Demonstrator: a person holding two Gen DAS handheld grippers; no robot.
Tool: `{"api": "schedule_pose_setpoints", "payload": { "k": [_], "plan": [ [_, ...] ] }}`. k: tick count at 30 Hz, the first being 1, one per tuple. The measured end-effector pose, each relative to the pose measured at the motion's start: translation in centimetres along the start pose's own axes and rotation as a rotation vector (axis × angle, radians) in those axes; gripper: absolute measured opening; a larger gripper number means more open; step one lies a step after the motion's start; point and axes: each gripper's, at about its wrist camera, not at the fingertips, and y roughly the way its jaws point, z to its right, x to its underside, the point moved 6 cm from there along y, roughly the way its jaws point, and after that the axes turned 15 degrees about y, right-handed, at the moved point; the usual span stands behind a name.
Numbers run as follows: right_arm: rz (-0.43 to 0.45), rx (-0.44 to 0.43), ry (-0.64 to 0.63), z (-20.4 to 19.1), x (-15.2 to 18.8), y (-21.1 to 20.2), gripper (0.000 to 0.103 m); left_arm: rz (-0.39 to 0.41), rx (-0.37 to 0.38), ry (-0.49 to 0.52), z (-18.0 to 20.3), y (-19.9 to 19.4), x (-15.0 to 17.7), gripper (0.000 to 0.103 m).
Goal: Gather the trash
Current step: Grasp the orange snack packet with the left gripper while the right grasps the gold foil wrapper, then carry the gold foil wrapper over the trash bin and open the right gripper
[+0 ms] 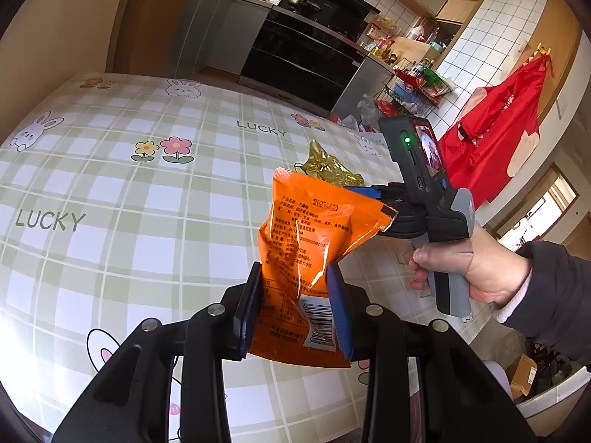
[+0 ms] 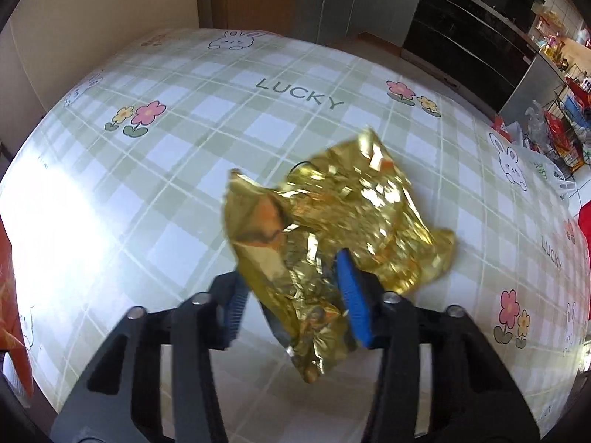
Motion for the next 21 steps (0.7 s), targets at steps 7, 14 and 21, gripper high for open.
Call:
{"api": "schedule_pose_setpoints", "payload": {
  "k": [7, 14, 21],
  "plan": [
    [0.066, -0.009, -0.013, 0.2, -0.1, -2.7, 0.019, -0.002, -0.007, -0.017, 0.0, -0.1, 0.4, 0.034],
    [0.152, -0.041, -0.001, 1.1, -0.1, -7.2, 0.01, 0.022, -0.018, 0.012, 1.3, -1.7, -1.0, 0.034],
    [0.276, -0.159, 0.061, 2.7, 0.9, -15.3, 0.006, 0.061, -0.018, 0.046, 4.0, -4.4, -2.4, 0.034]
  ]
}}
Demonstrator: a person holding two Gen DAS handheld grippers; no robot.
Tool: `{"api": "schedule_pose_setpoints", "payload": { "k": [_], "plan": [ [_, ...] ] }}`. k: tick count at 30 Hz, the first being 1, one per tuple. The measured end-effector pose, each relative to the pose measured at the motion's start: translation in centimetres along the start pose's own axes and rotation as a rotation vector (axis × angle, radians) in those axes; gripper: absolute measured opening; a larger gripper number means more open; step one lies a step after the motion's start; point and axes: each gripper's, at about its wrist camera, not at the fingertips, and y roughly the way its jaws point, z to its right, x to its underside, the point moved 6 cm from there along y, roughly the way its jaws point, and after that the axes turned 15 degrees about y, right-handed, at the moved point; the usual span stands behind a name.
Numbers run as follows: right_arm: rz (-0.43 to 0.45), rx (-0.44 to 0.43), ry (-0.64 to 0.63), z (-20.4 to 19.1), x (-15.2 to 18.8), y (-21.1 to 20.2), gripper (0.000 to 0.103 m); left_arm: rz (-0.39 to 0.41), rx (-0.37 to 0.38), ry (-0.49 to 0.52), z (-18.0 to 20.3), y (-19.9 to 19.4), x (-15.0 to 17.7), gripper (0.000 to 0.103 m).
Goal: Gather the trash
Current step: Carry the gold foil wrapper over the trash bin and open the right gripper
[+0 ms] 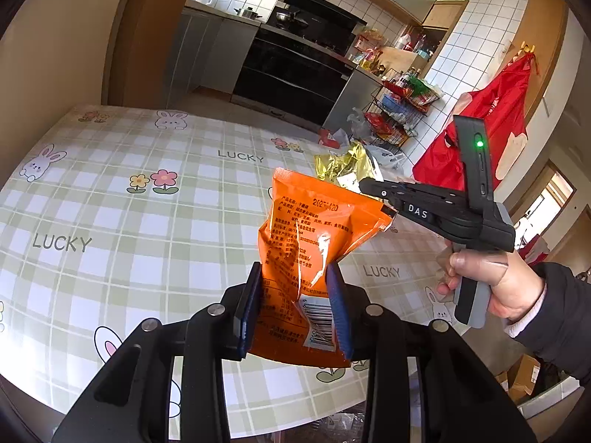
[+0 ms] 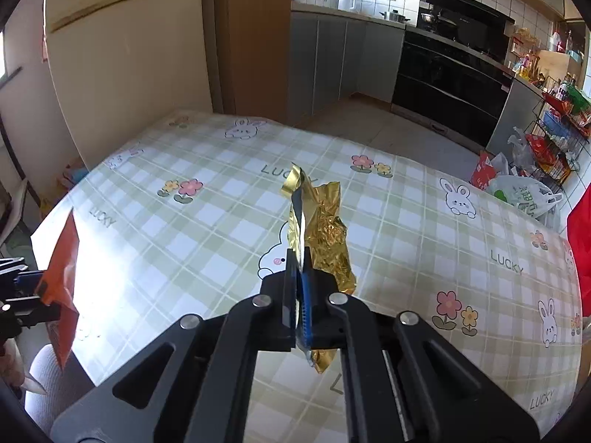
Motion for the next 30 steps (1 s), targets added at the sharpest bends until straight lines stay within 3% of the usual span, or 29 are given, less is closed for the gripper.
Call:
{"api": "schedule_pose_setpoints", "payload": {
  "k": [10, 15, 20, 25, 30],
  "plan": [
    [0.145, -0.183, 0.192, 2.2, 1.6, -13.9, 0.006, 0.073, 0.03, 0.01, 4.7, -5.3, -1.1, 0.034],
    [0.216, -0.208, 0.218, 2.6, 3.9, -20.6, 0.006, 0.095, 0.05, 0.018, 7.9, -7.7, -1.3, 0.034],
    [0.267, -0.207, 0.246, 3.2, 8.4, -26.9, 0.006, 0.129, 0.079, 0.021, 11.0, -10.7, -1.2, 0.034],
    [0.239, -0.238, 0.309, 3.3, 13.2, -29.8, 0.006, 0.145, 0.092, 0.053, 13.8, -13.5, -0.5, 0.034],
    [0.188, -0.24, 0.325, 2.5, 16.2, -29.9, 0.007, 0.159, 0.087, 0.069, 15.5, -16.1, 0.7, 0.034]
  ]
}}
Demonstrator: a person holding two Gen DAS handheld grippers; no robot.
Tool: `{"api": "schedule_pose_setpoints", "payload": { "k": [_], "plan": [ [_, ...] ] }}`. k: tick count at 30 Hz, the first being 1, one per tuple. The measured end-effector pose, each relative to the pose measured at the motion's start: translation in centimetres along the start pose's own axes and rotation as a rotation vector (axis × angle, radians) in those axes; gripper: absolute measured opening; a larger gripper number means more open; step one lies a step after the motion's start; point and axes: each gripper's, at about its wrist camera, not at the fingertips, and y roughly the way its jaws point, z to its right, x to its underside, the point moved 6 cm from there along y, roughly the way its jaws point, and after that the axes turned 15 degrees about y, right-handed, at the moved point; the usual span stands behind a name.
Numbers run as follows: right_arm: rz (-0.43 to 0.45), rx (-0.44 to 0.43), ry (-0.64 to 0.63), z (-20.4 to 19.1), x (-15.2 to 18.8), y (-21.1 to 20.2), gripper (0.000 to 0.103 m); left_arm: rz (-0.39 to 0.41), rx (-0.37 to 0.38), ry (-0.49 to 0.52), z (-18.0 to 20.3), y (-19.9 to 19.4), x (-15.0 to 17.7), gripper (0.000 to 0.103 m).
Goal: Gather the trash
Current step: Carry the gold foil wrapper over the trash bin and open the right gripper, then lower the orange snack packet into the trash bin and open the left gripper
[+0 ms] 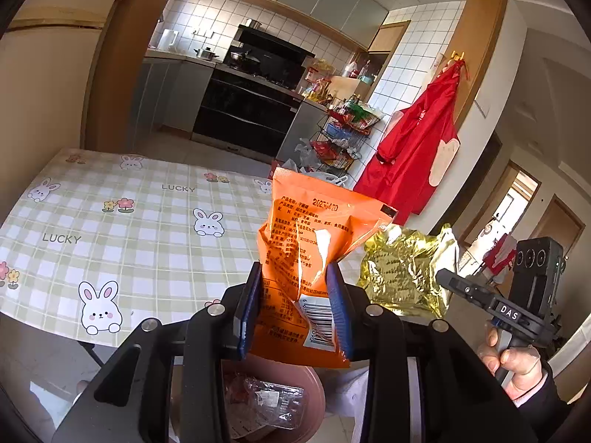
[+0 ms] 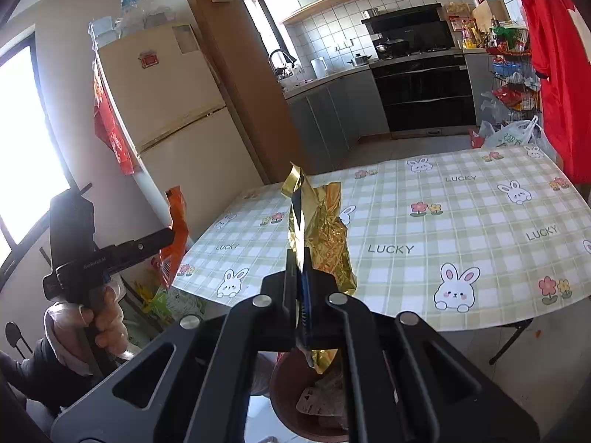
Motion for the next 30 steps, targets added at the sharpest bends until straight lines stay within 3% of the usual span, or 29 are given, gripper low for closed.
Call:
{"api": "schedule_pose_setpoints", "payload": {
  "k": [7, 15, 17, 19, 20, 22, 24, 26, 30],
  "plan": [
    [-0.056, -0.015, -0.024, -1.0, 1.7, 0.6, 0.007, 0.014, 0.002, -0.006, 0.1, -1.5, 0.3, 0.034],
    [-0.15, -0.044, 0.042, 0.2, 2.9, 3.9, 0.011, -0.013, 0.003, -0.021, -1.1, 0.8, 0.4, 0.034],
    [-0.156, -0.033, 0.033, 0.2, 3.1, 4.5, 0.022, -0.022, 0.004, -0.026, -1.4, 1.4, 0.5, 0.034],
    [-0.143, -0.032, 0.012, 0.0, 3.1, 4.5, 0.051, -0.027, 0.007, -0.033, -1.6, 1.7, 0.7, 0.034],
    [-0.132, -0.033, -0.002, -0.1, 3.0, 4.4, 0.056, -0.028, 0.01, -0.035, -1.7, 1.8, 0.7, 0.034],
    [-0.101, -0.016, -0.025, -0.4, 2.8, 4.3, 0.079, -0.032, 0.015, -0.036, -1.9, 2.1, 0.9, 0.034],
    [-0.064, 0.001, -0.037, -0.4, 2.2, 4.0, 0.092, -0.043, 0.019, -0.038, -1.9, 2.4, 1.2, 0.034],
    [-0.027, 0.026, -0.047, -0.3, 1.6, 3.7, 0.097, -0.051, 0.024, -0.04, -2.0, 2.7, 1.5, 0.034],
    [0.029, 0.085, -0.042, 0.2, 0.5, 3.0, 0.097, -0.06, 0.031, -0.036, -1.7, 3.0, 1.8, 0.034]
  ]
}}
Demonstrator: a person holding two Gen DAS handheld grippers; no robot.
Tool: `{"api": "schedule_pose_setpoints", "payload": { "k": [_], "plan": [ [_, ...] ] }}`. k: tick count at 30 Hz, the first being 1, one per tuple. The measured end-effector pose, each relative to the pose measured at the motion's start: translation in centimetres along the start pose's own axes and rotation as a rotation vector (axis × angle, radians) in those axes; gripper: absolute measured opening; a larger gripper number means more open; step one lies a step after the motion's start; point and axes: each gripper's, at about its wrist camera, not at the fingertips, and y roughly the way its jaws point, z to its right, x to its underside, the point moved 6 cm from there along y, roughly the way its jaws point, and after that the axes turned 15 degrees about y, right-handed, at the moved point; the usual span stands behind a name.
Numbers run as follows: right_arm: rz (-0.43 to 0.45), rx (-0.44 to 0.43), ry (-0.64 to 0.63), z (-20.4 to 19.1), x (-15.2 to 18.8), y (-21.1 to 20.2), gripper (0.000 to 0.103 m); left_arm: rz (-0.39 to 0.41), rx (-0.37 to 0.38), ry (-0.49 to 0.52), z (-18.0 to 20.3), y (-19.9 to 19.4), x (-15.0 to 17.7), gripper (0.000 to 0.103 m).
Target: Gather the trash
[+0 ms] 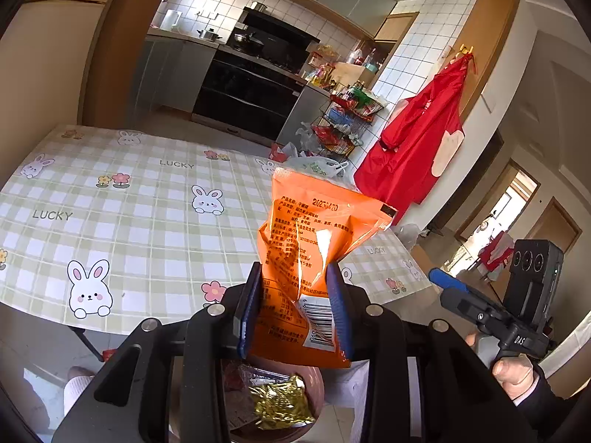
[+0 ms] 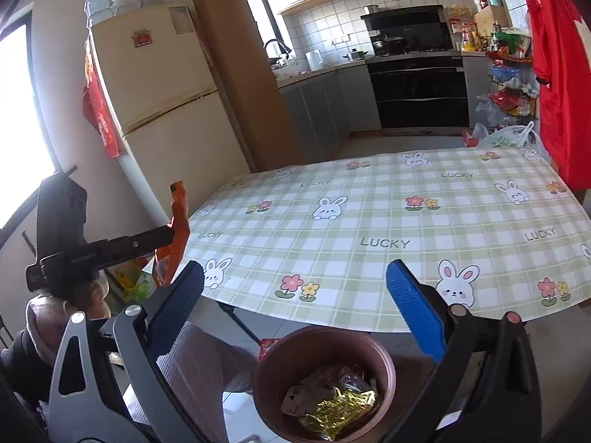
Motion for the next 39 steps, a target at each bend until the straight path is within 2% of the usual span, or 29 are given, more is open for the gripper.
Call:
{"api": "schedule_pose_setpoints", "payload": {
  "k": [8, 14, 28, 39],
  "plan": [
    [0.103, 0.113, -0.008, 1.5, -1.5, -1.8, 0.097, -0.017, 0.026, 0.027, 1.0, 0.3, 0.4, 0.034],
    [0.163, 0.13, -0.005, 2.2, -2.8, -3.3, 0.097, -0.052, 0.058, 0.076, 2.8, 1.2, 1.2, 0.035],
    [0.171, 0.157, 0.048, 4.1, -3.1, -3.4, 0.097, -0.111, 0.111, 0.164, 6.2, 3.6, 2.4, 0.035],
    [0.165, 0.167, 0.059, 4.3, -2.9, -3.4, 0.097, -0.11, 0.08, 0.155, 6.1, 3.8, 2.6, 0.035]
  ]
}}
